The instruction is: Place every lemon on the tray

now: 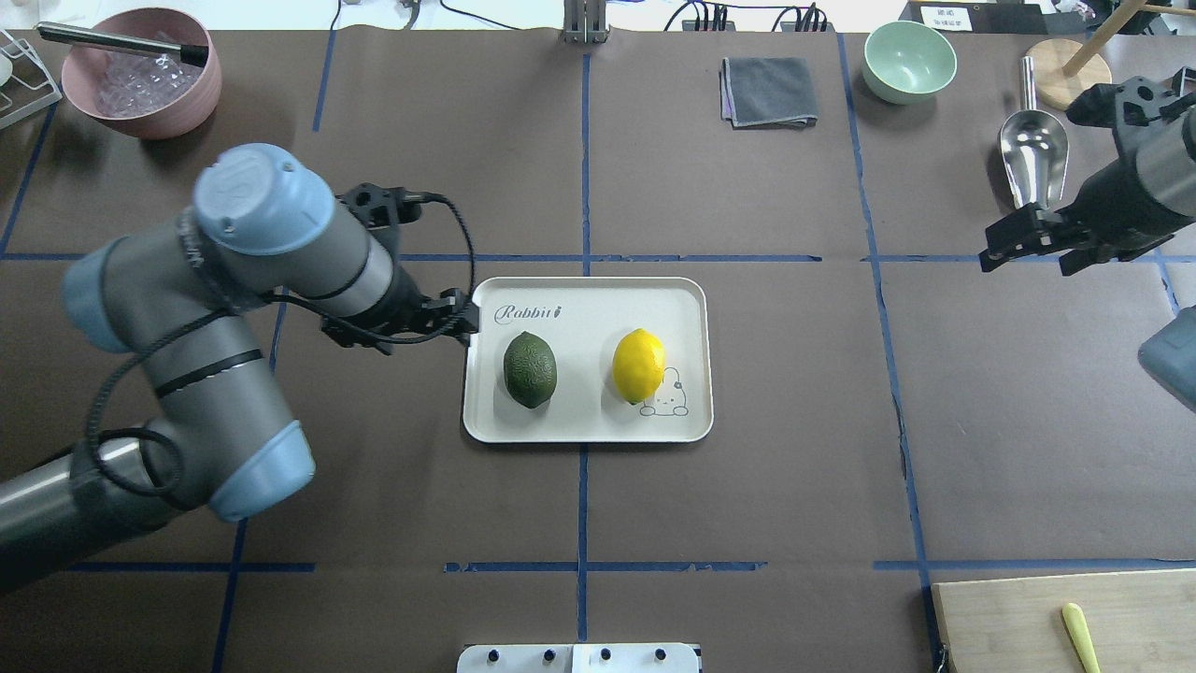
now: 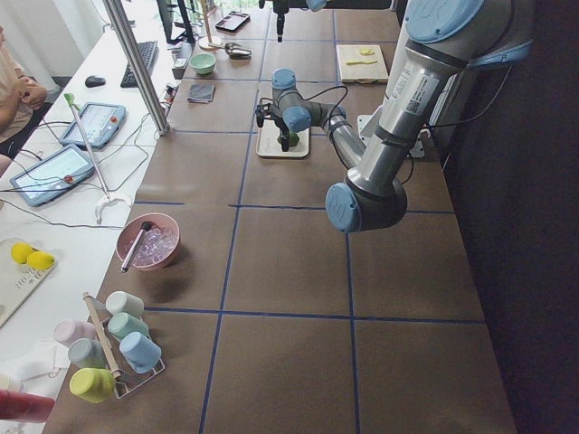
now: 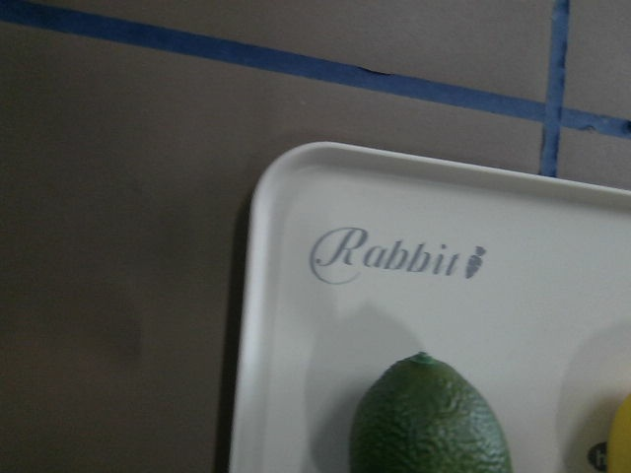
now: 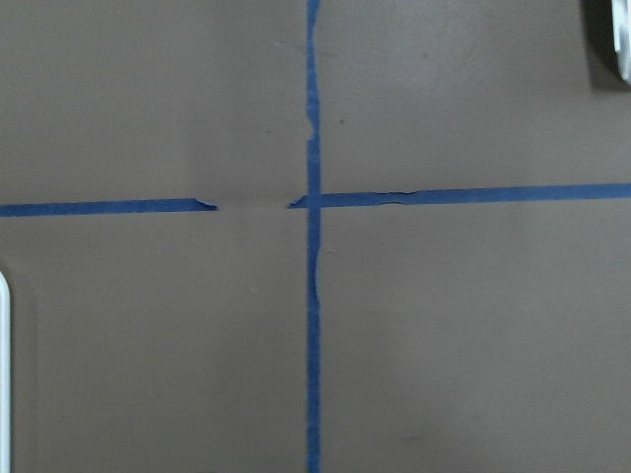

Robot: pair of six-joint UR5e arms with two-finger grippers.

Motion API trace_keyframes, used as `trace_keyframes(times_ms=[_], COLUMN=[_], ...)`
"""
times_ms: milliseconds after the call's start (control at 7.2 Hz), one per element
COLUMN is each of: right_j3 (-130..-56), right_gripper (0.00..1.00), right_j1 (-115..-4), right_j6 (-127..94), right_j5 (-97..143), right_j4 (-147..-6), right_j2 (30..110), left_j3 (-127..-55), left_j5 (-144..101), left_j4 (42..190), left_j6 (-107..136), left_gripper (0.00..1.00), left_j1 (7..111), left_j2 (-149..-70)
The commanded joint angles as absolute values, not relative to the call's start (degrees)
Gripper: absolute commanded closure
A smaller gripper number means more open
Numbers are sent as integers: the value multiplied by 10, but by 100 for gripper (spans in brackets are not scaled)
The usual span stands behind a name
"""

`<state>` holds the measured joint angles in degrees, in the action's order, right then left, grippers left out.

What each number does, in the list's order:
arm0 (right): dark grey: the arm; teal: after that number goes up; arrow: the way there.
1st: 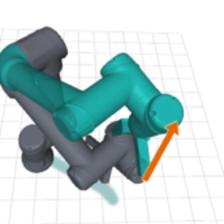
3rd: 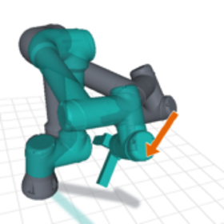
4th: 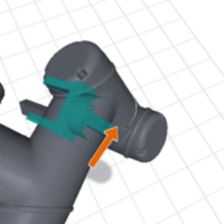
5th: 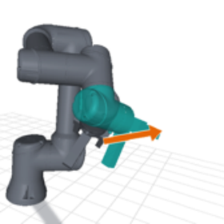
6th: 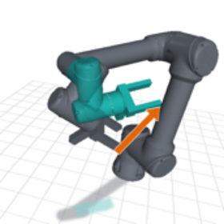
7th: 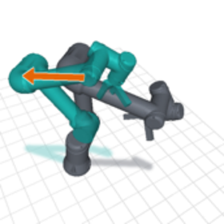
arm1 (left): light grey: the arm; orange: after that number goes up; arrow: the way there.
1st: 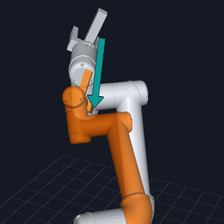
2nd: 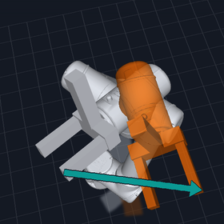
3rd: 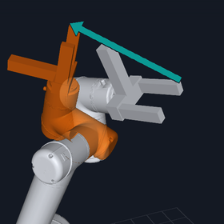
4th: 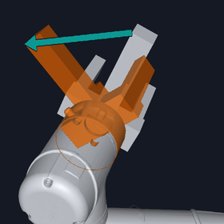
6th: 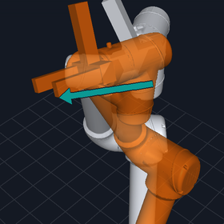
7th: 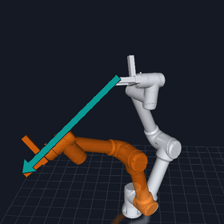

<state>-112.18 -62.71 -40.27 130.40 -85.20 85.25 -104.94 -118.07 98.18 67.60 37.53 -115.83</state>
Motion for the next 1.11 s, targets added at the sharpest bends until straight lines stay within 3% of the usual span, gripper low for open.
trace_keyframes(times_ms=[0,417,972], right_j3=[-1093,-1025,-969], right_gripper=[0,0,0], right_j1=[-697,-774,-862], right_j6=[-291,-120,92], right_j5=[1341,1346,1348], right_j4=[-853,-853,-949], right_j2=[881,911,909], left_j3=[-1145,-1119,-965], left_j5=[-1219,-1320,-1322], left_j4=[968,954,896], left_j6=[518,207,-119], left_gripper=[0,0,0], left_j1=[443,640,860], left_j2=[-1004,-895,-902])
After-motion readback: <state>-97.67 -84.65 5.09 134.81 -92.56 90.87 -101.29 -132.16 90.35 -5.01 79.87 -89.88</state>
